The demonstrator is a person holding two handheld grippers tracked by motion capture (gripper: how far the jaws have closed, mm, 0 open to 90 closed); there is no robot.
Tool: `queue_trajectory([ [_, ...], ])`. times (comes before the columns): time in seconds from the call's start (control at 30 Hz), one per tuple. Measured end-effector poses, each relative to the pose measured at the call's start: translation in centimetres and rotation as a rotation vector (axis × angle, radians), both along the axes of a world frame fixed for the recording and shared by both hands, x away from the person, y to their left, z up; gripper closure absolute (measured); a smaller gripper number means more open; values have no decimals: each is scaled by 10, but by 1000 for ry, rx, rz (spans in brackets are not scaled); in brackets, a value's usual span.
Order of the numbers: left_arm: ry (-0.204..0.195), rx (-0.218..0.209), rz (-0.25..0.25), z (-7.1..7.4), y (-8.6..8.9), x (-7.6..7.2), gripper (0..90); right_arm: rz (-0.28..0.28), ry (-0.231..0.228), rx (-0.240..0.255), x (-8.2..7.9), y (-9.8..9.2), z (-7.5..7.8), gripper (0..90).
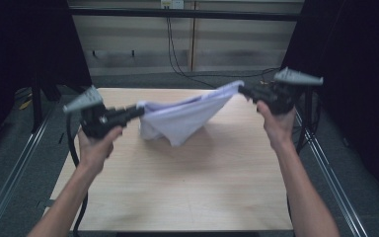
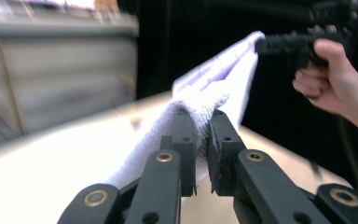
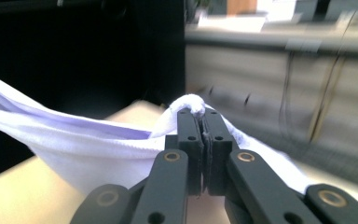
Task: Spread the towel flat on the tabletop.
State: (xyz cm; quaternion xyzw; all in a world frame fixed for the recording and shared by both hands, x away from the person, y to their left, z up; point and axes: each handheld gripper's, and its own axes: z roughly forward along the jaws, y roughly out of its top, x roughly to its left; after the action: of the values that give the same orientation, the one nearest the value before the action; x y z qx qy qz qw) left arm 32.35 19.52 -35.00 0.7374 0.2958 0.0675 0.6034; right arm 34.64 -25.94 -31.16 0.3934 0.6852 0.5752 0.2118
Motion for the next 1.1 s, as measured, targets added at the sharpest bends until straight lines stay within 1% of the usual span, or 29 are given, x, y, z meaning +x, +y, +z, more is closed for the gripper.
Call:
queue_trajectory([
  [0.07, 78, 34, -49, -40, -2, -13, 828, 15, 62, 2, -13, -6, -41, 880],
  [0.1, 112, 60, -64, -57, -4, -21, 824, 23, 95, -7, -19, -7, -59, 880],
  [0.17, 163, 84, -101, -82, -6, -36, 802, 23, 145, -51, -33, -10, -88, 880],
  [0.2, 176, 100, -120, -90, -6, -42, 784, 20, 171, -65, -39, -13, -100, 880],
  [0.23, 177, 108, -125, -97, -6, -47, 759, 19, 190, -77, -45, -17, -110, 879],
  [0.27, 177, 108, -125, -97, -6, -47, 712, 19, 190, -77, -45, -17, -110, 879],
  [0.3, 197, 116, -132, -102, -6, -50, 712, 19, 204, -83, -51, -22, -118, 879],
  [0.33, 203, 101, -129, -104, -1, -50, 629, 16, 229, -109, -62, -33, -132, 878],
  [0.4, 179, 78, -117, -98, 6, -46, 576, 4, 265, -143, -71, -44, -142, 878],
  [0.43, 170, 60, -100, -96, 10, -42, 561, -5, 277, -150, -75, -50, -147, 877],
  [0.47, 176, 54, -77, -95, 13, -36, 558, -18, 285, -157, -79, -55, -150, 876],
  [0.5, 176, 54, -77, -95, 13, -36, 552, -31, 290, -159, -83, -60, -152, 872],
  [0.53, 173, 86, -20, -99, 15, -21, 552, -48, 299, -161, -85, -64, -153, 850],
  [0.57, 173, 117, 2, -104, 13, -12, 552, -57, 299, -158, -85, -68, -155, 781],
  [0.6, 192, 133, 14, -111, 10, -2, 540, -56, 296, -145, -85, -70, -156, 706],
  [0.63, 215, 158, 33, -119, 6, 7, 526, -51, 285, -133, -85, -71, -156, 661],
  [0.67, 227, 189, 36, -126, 0, 16, 519, -54, 278, -137, -85, -70, -156, 614],
  [0.7, 222, 218, 25, -130, -5, 22, 507, -59, 275, -148, -84, -68, -155, 584],
  [0.73, 217, 229, 12, -133, -11, 27, 509, -52, 270, -145, -84, -65, -154, 575],
  [0.77, 223, 250, -9, -135, -16, 32, 512, -35, 260, -139, -84, -62, -153, 568],
  [0.83, 206, 272, -37, -139, -24, 36, 562, -6, 260, -127, -84, -54, -151, 556],
  [0.87, 223, 289, -64, -143, -29, 37, 581, 9, 263, -124, -84, -49, -151, 555],
  [0.9, 223, 289, -64, -143, -29, 37, 617, 9, 263, -124, -84, -49, -151, 555],
  [0.93, 216, 387, -115, -152, -38, 33, 639, 47, 274, -119, -84, -39, -154, 553],
  [0.97, 187, 400, -113, -154, -40, 29, 657, 61, 285, -130, -84, -34, -156, 552],
  [1.0, 193, 414, -111, -153, -42, 27, 719, 77, 286, -141, -84, -29, -157, 549],
  [1.03, 196, 423, -113, -152, -43, 25, 760, 83, 289, -151, -84, -24, -158, 548],
  [1.07, 178, 442, -111, -152, -43, 21, 801, 92, 284, -158, -84, -20, -157, 548],
  [1.1, 180, 437, -106, -152, -42, 17, 828, 100, 283, -143, -85, -17, -156, 548],
])
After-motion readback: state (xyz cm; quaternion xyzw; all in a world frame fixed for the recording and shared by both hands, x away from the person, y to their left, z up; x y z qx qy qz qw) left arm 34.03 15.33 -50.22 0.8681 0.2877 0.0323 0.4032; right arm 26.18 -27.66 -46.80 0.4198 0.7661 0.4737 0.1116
